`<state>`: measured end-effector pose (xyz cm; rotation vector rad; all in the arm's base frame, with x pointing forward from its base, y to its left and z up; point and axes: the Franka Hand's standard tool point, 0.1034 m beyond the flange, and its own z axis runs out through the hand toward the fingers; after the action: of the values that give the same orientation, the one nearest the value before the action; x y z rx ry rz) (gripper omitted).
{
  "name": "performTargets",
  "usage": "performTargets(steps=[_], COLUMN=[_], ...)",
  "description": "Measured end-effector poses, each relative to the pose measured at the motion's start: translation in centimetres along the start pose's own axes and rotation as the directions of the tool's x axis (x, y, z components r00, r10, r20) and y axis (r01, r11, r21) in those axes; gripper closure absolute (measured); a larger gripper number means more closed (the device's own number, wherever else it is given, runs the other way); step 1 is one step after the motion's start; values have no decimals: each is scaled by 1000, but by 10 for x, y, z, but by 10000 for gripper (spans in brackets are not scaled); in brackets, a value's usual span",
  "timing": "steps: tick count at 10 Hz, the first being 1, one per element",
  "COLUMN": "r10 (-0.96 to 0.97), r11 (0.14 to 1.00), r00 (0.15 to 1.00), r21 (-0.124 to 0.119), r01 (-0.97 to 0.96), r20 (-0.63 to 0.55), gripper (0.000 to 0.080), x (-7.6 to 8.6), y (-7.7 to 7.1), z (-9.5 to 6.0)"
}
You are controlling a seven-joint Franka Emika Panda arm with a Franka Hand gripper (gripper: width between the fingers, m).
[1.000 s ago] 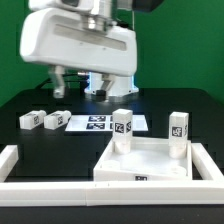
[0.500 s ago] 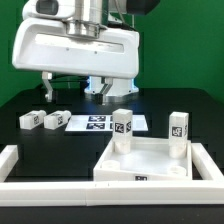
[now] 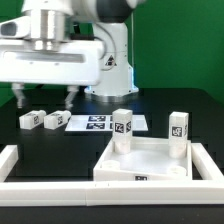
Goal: Assemble square table
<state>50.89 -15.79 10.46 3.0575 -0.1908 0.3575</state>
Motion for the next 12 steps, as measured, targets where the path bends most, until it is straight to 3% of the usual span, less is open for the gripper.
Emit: performTargets(steps=[1, 3, 7, 9, 10, 11, 12], r10=[87, 159, 158, 171, 175, 177, 184], r11=[996, 987, 987, 975, 972, 961, 950], r00=[996, 987, 986, 939, 920, 869, 818], r21=[-8, -2, 11, 86, 89, 108, 114], r01=[-87, -159, -159, -204, -218, -253, -289], r20=[4, 4, 43, 298, 350, 463, 545], gripper=[150, 150, 150, 150, 150, 150, 150], x=[-6, -3, -6, -33, -48, -81, -103], y=[18, 7, 5, -3, 5, 6, 10], z=[5, 5, 7, 10, 12, 12, 12])
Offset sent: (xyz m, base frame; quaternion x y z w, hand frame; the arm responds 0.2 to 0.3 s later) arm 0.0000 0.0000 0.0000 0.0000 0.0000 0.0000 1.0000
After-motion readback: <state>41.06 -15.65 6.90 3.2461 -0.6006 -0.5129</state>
